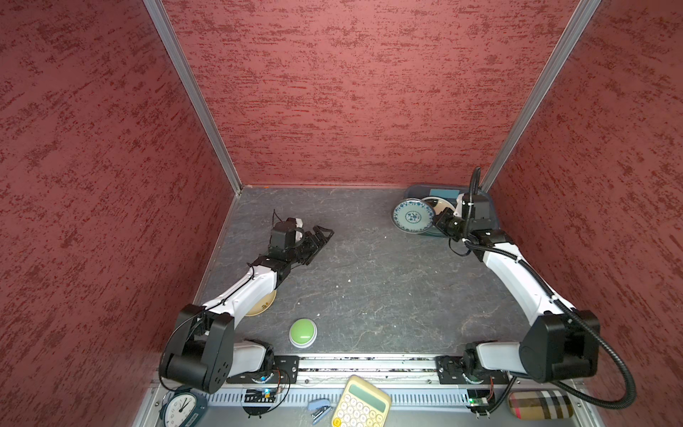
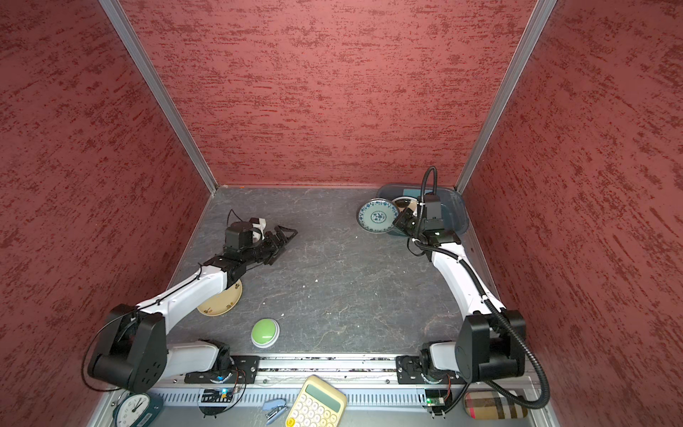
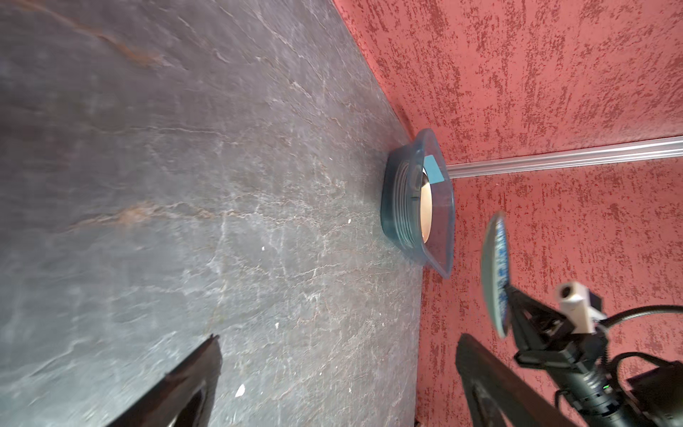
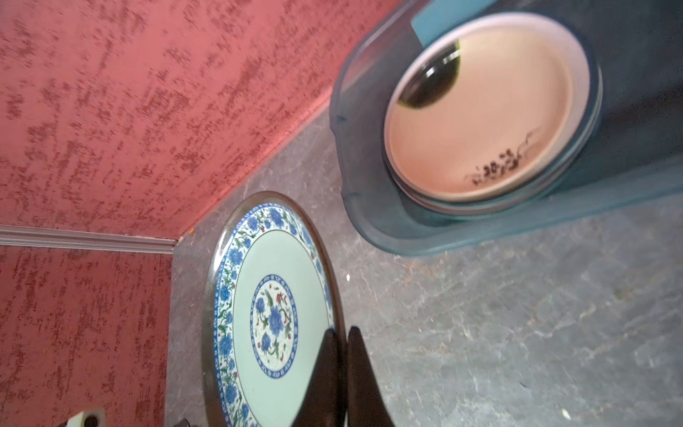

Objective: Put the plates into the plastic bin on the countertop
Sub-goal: 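Carry the blue-and-white plate to the bin with the right gripper while the left gripper withdraws, then lower the blue-and-white plate onto the stack and open the right gripper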

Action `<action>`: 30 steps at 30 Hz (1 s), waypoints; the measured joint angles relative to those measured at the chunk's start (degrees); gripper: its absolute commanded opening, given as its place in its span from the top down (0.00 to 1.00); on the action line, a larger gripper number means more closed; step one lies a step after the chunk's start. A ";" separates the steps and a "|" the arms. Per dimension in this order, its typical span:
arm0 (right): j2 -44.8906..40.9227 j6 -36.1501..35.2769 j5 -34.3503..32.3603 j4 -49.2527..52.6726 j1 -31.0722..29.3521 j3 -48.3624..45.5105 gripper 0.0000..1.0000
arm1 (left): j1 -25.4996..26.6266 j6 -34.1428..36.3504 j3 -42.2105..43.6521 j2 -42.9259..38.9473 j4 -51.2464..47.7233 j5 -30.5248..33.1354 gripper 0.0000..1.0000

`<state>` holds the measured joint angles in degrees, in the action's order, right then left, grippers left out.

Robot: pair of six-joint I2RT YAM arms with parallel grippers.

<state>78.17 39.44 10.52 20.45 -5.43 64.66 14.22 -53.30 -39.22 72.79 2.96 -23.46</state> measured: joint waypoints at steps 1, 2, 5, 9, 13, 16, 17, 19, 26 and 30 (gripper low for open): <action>0.70 -0.55 -0.70 0.00 0.15 1.55 1.00 | -0.20 0.04 0.48 -1.09 -0.55 0.28 0.01; 1.44 -0.98 -1.40 -0.07 0.33 2.97 1.00 | -0.50 0.11 1.11 -2.51 -1.31 0.83 0.01; 3.17 -1.88 -2.80 -0.44 1.18 4.72 1.00 | -1.86 0.31 2.12 -5.95 -3.80 2.03 0.01; 5.31 -2.10 -4.70 -1.38 3.34 4.70 1.00 | -4.37 1.38 1.97 -8.70 -7.65 2.84 0.01; 8.48 -2.03 -6.10 -3.67 5.64 4.70 1.00 | -6.10 2.99 0.00 -9.07 -12.50 2.95 0.01; 11.50 -2.01 -7.02 -4.68 7.43 5.11 1.00 | -6.88 3.85 -1.60 -9.35 -15.06 2.95 0.01; 12.66 -2.01 -7.39 -4.85 7.98 5.49 1.00 | -7.06 3.96 -1.79 -9.64 -15.63 2.97 0.01; 14.93 -2.21 -8.37 -4.98 8.83 6.64 1.00 | -7.41 4.11 -1.88 -10.51 -16.70 3.04 0.00; 21.59 -2.91 -11.45 -5.77 10.38 11.26 1.00 | -8.57 4.13 -1.95 -12.50 -20.50 4.37 0.01; 24.50 -3.52 -13.03 -6.03 10.47 12.87 1.00 | -9.16 4.13 -1.95 -12.96 -21.84 4.70 0.01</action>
<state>102.67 35.92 -2.50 14.41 5.04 77.54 5.06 -49.17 -41.17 59.83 -18.87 -18.76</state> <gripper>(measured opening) 0.062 0.994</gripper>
